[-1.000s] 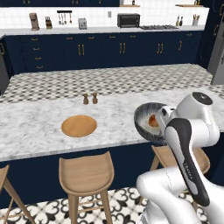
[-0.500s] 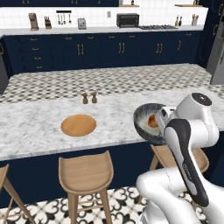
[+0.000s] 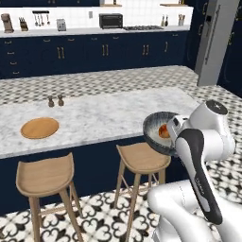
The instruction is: Pick the chicken drumstick and mushroom from their plates and place them in the bowl. Then put the bowl in the fridge.
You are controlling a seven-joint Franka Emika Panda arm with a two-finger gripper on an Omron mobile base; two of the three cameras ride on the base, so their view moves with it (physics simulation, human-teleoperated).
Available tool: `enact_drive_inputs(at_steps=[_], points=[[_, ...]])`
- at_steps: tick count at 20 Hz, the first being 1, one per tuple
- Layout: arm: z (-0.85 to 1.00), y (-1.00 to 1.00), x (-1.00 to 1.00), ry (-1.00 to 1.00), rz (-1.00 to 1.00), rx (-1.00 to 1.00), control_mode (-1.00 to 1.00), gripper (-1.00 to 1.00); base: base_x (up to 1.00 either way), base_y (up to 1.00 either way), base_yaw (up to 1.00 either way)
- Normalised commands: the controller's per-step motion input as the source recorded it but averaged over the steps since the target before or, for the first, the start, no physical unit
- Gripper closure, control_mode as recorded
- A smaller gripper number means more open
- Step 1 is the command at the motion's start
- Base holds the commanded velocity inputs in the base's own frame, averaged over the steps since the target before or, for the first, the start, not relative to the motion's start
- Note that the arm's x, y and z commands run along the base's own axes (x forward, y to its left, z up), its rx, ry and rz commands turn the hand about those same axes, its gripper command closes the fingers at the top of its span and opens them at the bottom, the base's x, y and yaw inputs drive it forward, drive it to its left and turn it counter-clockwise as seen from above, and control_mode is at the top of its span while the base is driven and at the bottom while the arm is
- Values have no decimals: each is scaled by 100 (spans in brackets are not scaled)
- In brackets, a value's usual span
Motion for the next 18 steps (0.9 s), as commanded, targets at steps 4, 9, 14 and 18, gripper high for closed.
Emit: enact_drive_inputs(at_steps=[4, 9, 14, 18], points=[[0, 0, 0, 0, 0, 0, 100, 100, 6, -100, 0], [0, 0, 0, 0, 0, 0, 100, 100, 18, -100, 0], [0, 0, 0, 0, 0, 0, 100, 100, 18, -100, -9], [0, 0, 0, 0, 0, 0, 100, 100, 53, -100, -6]])
